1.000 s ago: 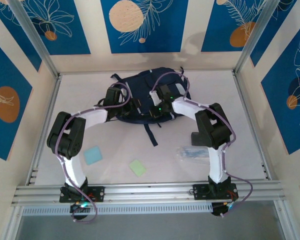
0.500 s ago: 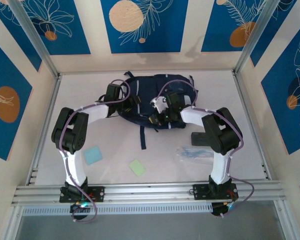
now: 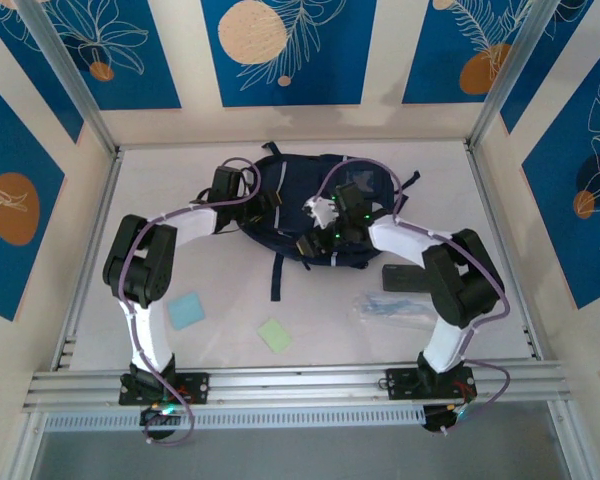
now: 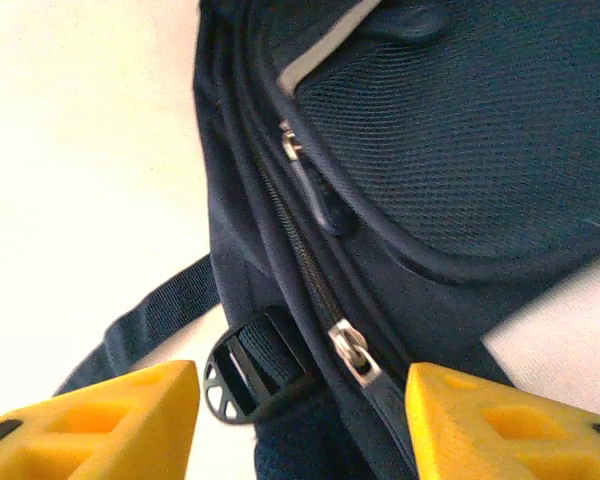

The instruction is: Pack the student bag

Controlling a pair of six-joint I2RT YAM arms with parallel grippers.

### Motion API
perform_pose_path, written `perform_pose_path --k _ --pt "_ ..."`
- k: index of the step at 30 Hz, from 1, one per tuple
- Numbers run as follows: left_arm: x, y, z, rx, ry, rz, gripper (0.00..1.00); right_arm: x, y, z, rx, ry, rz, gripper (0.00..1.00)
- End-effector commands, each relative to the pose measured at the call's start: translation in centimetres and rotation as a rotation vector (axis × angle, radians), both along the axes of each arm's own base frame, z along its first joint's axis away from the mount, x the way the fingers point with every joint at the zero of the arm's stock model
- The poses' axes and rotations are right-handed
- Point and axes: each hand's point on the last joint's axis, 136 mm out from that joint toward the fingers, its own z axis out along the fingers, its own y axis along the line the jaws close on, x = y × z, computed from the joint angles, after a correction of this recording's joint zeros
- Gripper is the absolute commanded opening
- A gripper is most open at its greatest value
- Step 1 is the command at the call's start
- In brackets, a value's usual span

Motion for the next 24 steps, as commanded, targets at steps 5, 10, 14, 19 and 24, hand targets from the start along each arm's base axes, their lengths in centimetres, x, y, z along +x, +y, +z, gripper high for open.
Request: perform_pose_path --k 5,10,14,19,24 --pt "-3.9 -0.5 2.7 0.03 -0.011 -0.112 0.61 0.5 -6.7 2.0 -0.069 0.134 -0.392 0.61" --pt "-7.0 -2.8 3.5 0.051 -0.009 -0.185 0.61 1.3 -13.1 2.4 -0.083 0.17 -0.674 0.63" --pt "-8.7 -5.2 3.8 0.105 -0.017 -0.247 0.6 1.5 -17.1 1.5 -0.073 0.204 -0.819 0.64" --pt "-9.3 -7.5 3.0 0.3 -0.037 -0.322 0.59 1.8 -20.4 0.0 -0.052 0.248 -0.937 0.74" --pt "-10.0 -9.6 1.9 0.468 -0.055 -0.384 0.58 2.5 -22.2 -0.8 0.061 0.294 -1.007 0.91"
